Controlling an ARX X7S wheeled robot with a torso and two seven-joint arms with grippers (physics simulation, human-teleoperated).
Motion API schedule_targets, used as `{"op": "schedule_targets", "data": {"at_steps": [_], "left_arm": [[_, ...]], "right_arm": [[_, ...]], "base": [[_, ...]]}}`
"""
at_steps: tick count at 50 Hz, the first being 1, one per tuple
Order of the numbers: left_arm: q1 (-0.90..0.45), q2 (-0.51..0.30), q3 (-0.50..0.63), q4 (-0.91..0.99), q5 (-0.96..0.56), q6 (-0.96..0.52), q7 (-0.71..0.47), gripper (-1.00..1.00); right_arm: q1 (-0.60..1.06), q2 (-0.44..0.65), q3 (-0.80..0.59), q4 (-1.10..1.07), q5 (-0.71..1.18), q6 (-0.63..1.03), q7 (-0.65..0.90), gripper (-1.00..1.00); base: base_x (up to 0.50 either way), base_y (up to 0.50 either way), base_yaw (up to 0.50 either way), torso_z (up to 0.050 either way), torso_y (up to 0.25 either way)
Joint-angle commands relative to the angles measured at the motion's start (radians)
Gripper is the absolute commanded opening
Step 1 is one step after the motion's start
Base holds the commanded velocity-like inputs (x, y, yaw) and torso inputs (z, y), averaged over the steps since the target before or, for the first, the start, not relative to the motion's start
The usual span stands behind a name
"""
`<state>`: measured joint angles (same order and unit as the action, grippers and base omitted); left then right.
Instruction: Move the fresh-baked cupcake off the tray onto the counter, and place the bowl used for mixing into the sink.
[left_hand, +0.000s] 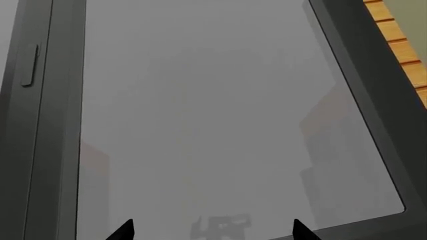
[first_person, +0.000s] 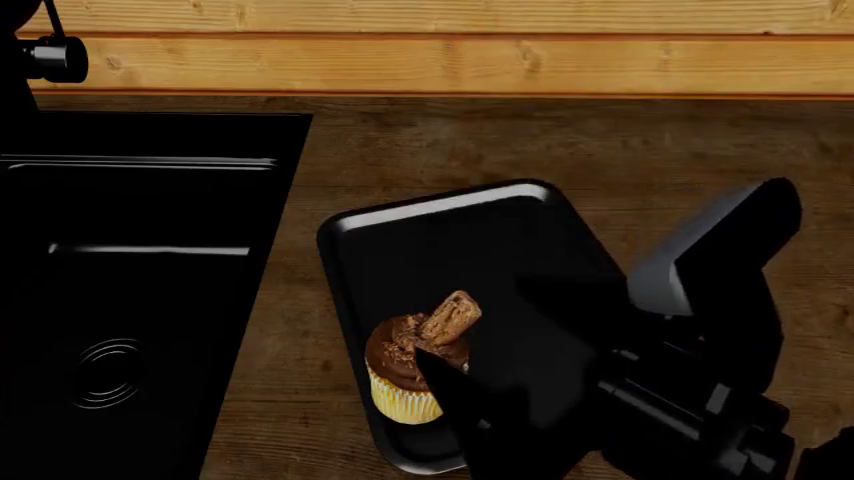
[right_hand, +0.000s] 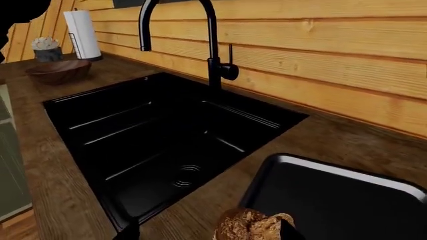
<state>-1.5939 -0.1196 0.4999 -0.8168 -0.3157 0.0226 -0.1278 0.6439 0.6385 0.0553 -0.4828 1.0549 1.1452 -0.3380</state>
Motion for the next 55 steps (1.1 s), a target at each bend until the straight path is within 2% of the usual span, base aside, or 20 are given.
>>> {"op": "schedule_targets", "data": {"at_steps": [1,6,19,42,43,44,45,48,55], "left_arm": [[-0.003,-0.001,0.004,0.004,-0.004,-0.004,-0.002,1.00],[-0.002,-0.002,0.007,0.005,-0.004,0.000,-0.002,1.00],[-0.003,-0.005,0.007,0.009,-0.010,0.001,-0.009,1.00],[0.001,-0.008,0.011,0.014,-0.021,0.007,-0.008,1.00],[0.003,-0.009,0.012,0.015,-0.022,0.007,-0.008,1.00],[-0.002,-0.008,0.012,0.015,-0.022,0.004,-0.008,1.00],[-0.005,-0.007,0.012,0.014,-0.022,0.002,-0.009,1.00],[0.000,-0.009,0.013,0.019,-0.023,0.003,-0.011,1.00],[0.003,-0.014,0.016,0.035,-0.024,-0.006,-0.018,1.00]], "right_arm": [[-0.020,0.011,-0.013,-0.008,-0.024,-0.016,0.011,1.00],[-0.010,0.020,-0.013,-0.012,-0.007,0.008,0.024,1.00],[0.030,-0.003,-0.116,0.028,-0.036,0.003,-0.031,1.00],[-0.055,0.015,-0.101,0.011,-0.003,0.040,0.034,1.00],[0.019,0.006,-0.211,0.124,-0.120,-0.025,-0.048,1.00],[0.080,-0.044,-0.266,0.252,-0.226,-0.167,-0.125,1.00],[0.130,-0.038,-0.299,0.275,-0.204,-0.054,-0.102,1.00],[0.066,-0.027,-0.274,0.266,-0.223,-0.123,-0.105,1.00],[0.093,-0.061,-0.299,0.348,-0.262,-0.167,-0.122,1.00]], "base": [[0.00,0.00,0.00,0.000,0.000],[0.00,0.00,0.00,0.000,0.000],[0.00,0.00,0.00,0.000,0.000],[0.00,0.00,0.00,0.000,0.000],[0.00,0.00,0.00,0.000,0.000],[0.00,0.00,0.00,0.000,0.000],[0.00,0.00,0.00,0.000,0.000],[0.00,0.00,0.00,0.000,0.000],[0.00,0.00,0.00,0.000,0.000]]}}
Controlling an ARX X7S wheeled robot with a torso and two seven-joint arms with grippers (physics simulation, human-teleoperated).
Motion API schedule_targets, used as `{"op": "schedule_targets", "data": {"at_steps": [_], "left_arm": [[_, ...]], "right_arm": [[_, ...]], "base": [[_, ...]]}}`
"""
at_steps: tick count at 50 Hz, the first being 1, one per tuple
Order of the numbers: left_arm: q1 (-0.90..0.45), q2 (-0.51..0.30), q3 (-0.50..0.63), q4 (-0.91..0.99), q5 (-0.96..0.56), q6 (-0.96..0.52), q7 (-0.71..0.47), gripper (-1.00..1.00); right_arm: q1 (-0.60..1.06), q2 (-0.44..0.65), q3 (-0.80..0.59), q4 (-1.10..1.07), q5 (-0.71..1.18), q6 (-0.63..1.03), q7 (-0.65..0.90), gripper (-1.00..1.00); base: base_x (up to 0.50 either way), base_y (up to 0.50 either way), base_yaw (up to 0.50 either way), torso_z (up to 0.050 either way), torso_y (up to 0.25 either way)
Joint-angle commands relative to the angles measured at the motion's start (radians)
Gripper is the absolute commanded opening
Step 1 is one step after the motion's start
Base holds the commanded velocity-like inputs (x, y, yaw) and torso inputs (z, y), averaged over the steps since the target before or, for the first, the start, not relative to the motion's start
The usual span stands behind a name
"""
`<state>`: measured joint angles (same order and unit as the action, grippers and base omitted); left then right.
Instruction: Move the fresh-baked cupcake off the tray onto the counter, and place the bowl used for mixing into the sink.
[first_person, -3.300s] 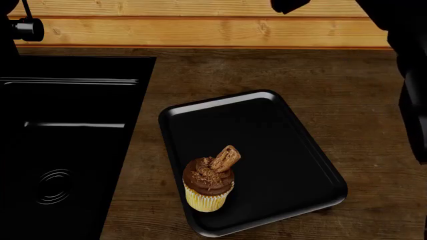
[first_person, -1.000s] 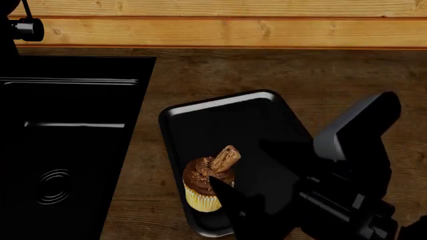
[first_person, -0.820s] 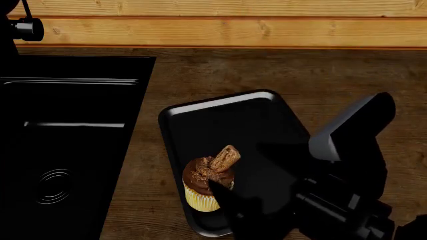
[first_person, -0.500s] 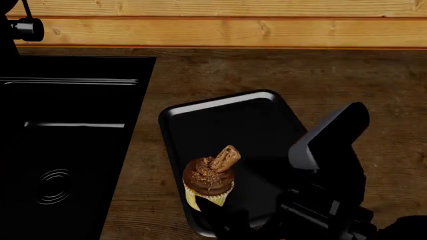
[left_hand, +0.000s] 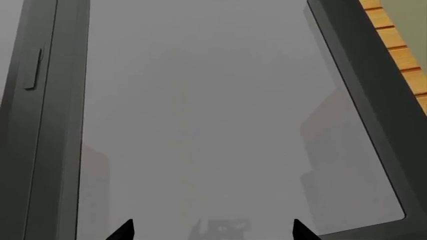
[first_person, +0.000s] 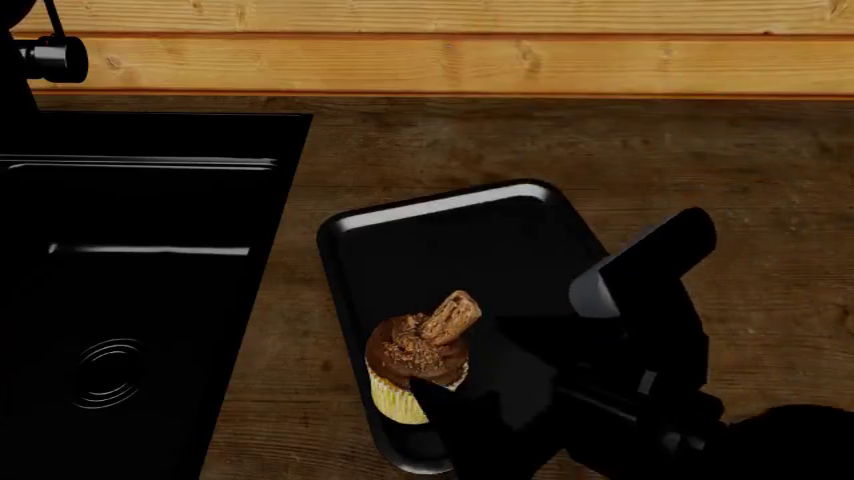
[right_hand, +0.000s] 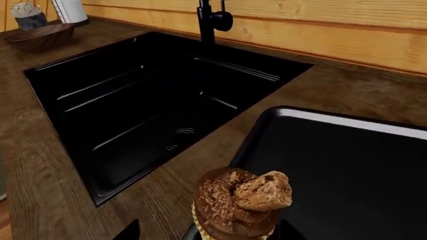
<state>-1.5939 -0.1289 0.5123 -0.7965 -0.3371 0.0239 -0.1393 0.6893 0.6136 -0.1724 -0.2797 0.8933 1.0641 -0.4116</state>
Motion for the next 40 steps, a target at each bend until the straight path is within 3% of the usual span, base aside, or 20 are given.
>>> {"op": "schedule_targets", "data": {"at_steps": [1,21,40], "left_arm": [[0.003,-0.005,0.003,0.015,-0.003,-0.008,-0.008,1.00],[-0.001,-0.002,0.009,-0.003,-0.009,0.006,-0.002,1.00],[0.001,-0.006,0.017,0.007,-0.013,0.003,-0.005,1.00]], "right_arm": [[0.054,-0.043,-0.079,0.168,-0.112,-0.096,-0.053,1.00],[0.028,-0.035,-0.113,0.204,-0.092,-0.068,-0.088,1.00],[0.062,-0.069,-0.182,0.347,-0.161,-0.143,-0.153,1.00]], "base": [[0.00,0.00,0.00,0.000,0.000],[0.00,0.00,0.00,0.000,0.000],[0.00,0.00,0.00,0.000,0.000]]}}
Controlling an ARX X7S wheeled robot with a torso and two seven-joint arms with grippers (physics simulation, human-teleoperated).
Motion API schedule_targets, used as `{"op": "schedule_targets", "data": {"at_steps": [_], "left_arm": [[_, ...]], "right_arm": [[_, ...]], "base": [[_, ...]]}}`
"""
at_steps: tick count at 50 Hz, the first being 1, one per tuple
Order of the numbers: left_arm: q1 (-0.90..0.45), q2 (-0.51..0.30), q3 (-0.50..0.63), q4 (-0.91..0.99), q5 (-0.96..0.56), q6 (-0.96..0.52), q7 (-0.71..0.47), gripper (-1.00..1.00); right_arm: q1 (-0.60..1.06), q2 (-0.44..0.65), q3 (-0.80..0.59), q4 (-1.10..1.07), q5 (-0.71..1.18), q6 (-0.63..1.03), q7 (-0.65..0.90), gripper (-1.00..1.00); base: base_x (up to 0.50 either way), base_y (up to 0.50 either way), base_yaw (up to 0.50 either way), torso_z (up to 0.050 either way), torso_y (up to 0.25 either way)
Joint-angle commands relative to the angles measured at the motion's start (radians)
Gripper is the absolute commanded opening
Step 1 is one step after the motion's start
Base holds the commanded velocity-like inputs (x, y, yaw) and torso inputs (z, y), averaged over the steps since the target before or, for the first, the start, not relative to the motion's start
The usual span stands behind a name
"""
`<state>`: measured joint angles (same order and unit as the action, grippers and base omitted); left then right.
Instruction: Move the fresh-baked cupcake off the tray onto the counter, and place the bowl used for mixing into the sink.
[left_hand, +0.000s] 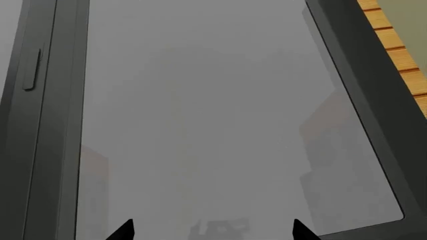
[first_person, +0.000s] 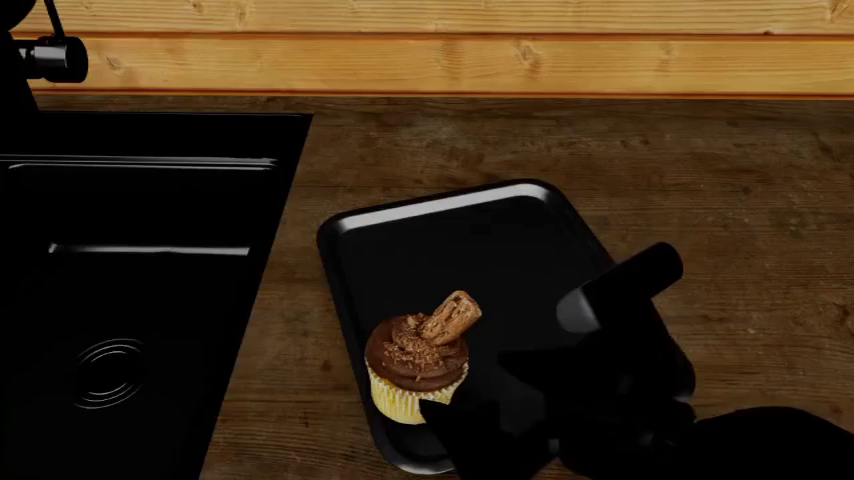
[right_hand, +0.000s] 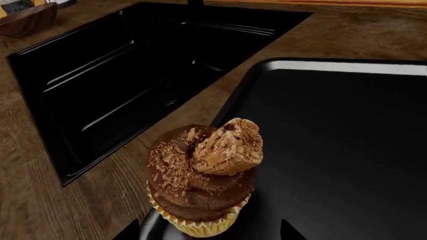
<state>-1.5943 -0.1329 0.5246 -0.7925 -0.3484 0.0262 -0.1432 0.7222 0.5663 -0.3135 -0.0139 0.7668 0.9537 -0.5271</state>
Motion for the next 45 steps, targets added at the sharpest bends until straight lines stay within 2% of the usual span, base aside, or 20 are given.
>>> {"op": "schedule_targets", "data": {"at_steps": [1,37,45], "left_arm": [[-0.001,-0.001,0.004,0.004,-0.002,-0.002,-0.002,1.00],[-0.002,-0.005,0.011,0.003,-0.014,0.004,-0.005,1.00],[0.000,-0.007,0.013,0.005,-0.016,0.004,-0.006,1.00]], "right_arm": [[0.035,-0.025,-0.043,0.087,-0.035,-0.031,-0.040,1.00],[0.135,-0.077,-0.139,0.264,-0.089,-0.073,-0.142,1.00],[0.145,-0.078,-0.129,0.253,-0.086,-0.067,-0.121,1.00]], "base": [[0.00,0.00,0.00,0.000,0.000],[0.00,0.00,0.00,0.000,0.000],[0.00,0.00,0.00,0.000,0.000]]}}
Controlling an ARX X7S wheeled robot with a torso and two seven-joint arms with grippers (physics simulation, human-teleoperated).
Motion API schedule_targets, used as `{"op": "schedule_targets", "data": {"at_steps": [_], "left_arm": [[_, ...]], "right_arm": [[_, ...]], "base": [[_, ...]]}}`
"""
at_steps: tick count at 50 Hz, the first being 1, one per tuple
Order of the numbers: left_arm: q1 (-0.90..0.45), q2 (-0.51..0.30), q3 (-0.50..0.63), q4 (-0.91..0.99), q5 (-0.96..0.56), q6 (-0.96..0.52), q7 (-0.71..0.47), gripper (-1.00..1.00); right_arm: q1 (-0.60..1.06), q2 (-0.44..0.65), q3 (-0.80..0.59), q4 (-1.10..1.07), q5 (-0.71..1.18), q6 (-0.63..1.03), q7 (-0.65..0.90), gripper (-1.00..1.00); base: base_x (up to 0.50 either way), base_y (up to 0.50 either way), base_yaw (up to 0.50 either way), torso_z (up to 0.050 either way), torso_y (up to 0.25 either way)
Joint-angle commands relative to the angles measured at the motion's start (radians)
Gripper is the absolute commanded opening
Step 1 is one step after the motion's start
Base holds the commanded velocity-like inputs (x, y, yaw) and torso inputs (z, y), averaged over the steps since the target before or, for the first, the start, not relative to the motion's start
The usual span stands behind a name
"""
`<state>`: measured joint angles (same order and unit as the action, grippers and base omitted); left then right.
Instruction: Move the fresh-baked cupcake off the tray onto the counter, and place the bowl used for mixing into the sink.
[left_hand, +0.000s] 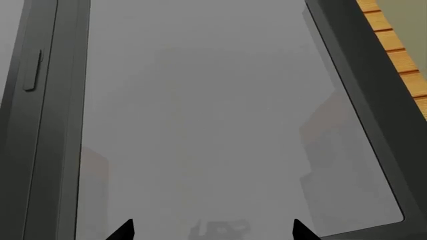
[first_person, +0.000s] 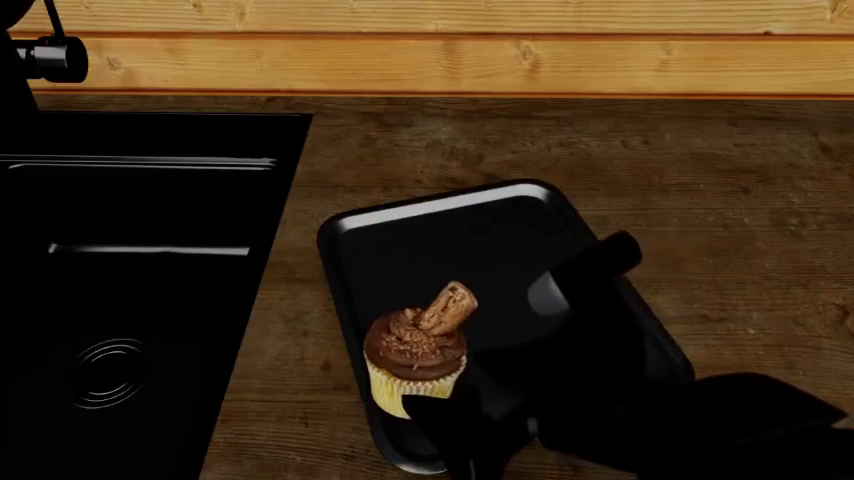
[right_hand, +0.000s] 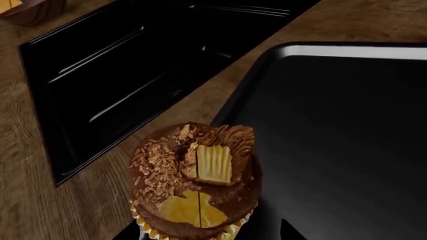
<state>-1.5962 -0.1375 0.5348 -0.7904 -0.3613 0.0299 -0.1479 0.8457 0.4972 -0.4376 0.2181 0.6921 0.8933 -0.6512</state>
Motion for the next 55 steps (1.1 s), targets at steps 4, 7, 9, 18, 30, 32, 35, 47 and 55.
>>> {"op": "schedule_targets", "data": {"at_steps": [4,7,9,18,30,32,35,47,55], "left_arm": [[0.001,-0.001,0.004,0.004,-0.005,0.000,0.000,1.00],[-0.001,-0.002,0.004,0.004,-0.006,-0.001,-0.001,1.00],[-0.002,-0.001,0.005,0.006,-0.007,-0.001,0.000,1.00],[0.000,-0.002,0.006,0.000,-0.009,0.008,0.001,1.00],[0.000,-0.002,0.009,0.002,-0.014,0.007,0.003,1.00],[0.001,-0.003,0.009,0.002,-0.015,0.009,0.004,1.00],[-0.001,-0.003,0.010,0.003,-0.017,0.006,0.005,1.00],[-0.003,-0.003,0.011,0.000,-0.020,0.010,0.002,1.00],[-0.003,-0.004,0.011,0.005,-0.024,0.007,-0.002,1.00]], "right_arm": [[0.021,-0.010,-0.004,0.022,-0.013,-0.012,0.007,1.00],[0.022,-0.010,-0.005,0.023,-0.013,-0.013,0.005,1.00],[0.026,-0.012,-0.008,0.030,-0.015,-0.016,0.002,1.00],[0.047,-0.022,-0.023,0.057,-0.024,-0.023,-0.012,1.00],[0.075,-0.036,-0.042,0.086,-0.037,-0.058,-0.050,1.00],[0.078,-0.037,-0.044,0.089,-0.039,-0.070,-0.059,1.00],[0.089,-0.040,-0.054,0.094,-0.042,-0.083,-0.082,1.00],[0.104,-0.052,-0.069,0.130,-0.034,-0.082,-0.120,-1.00],[0.092,-0.047,-0.069,0.118,-0.022,-0.072,-0.124,-1.00]], "base": [[0.00,0.00,0.00,0.000,0.000],[0.00,0.00,0.00,0.000,0.000],[0.00,0.00,0.00,0.000,0.000],[0.00,0.00,0.00,0.000,0.000],[0.00,0.00,0.00,0.000,0.000],[0.00,0.00,0.00,0.000,0.000],[0.00,0.00,0.00,0.000,0.000],[0.00,0.00,0.00,0.000,0.000],[0.00,0.00,0.00,0.000,0.000]]}}
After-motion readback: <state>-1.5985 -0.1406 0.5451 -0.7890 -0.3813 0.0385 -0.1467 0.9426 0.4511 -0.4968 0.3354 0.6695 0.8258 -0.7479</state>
